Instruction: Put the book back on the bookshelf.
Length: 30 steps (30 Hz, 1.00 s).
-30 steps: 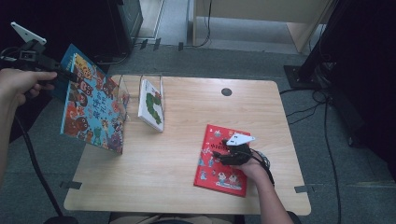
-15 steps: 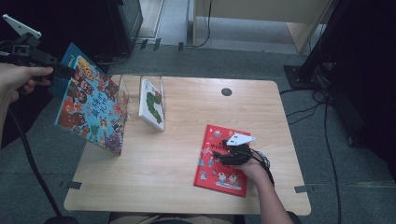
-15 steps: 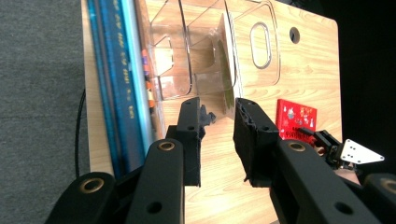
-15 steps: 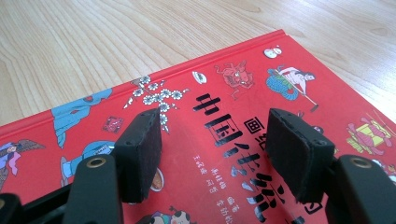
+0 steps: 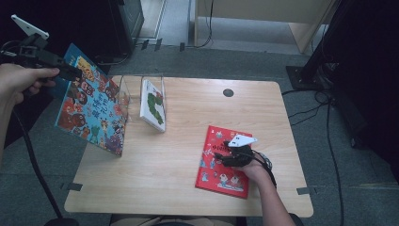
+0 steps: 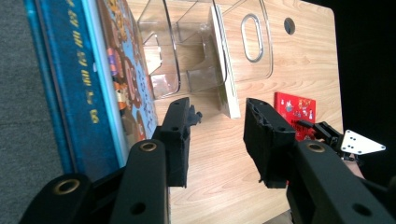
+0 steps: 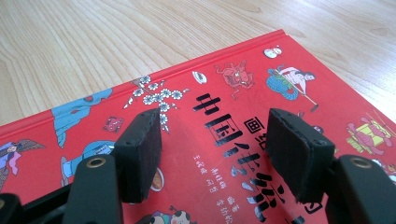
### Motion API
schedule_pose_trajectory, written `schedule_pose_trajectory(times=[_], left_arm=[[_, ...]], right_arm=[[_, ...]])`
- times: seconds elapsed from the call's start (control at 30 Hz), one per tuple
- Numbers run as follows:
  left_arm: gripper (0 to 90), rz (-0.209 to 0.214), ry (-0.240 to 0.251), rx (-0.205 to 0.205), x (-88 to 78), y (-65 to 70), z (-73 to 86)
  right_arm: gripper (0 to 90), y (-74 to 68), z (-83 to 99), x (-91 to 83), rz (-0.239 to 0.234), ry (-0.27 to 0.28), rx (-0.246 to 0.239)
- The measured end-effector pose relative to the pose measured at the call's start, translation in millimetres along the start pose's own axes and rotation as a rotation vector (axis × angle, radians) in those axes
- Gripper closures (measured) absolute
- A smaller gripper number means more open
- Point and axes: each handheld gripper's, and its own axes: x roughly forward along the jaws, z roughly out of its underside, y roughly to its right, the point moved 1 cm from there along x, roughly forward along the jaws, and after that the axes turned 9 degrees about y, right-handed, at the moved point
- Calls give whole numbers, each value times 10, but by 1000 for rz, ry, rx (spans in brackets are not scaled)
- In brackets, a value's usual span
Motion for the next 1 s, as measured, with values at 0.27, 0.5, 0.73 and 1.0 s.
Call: schedule_pose_trajectory(times=[0.27,0.5,0.73,1.0], left_arm=[[556,13,-14,59,79,149,39],[530,27,-10,93,136,257,80],[521,40,-7,124,229,339,147],[507,61,-9,148,331,478,241]], right_arm=[[337,0,2,0,-2,-1,0],[335,2,5,-2,-4,1,0],[337,7,1,-5,-3,2,14],[365,29,-11,-19,4,-7,32]])
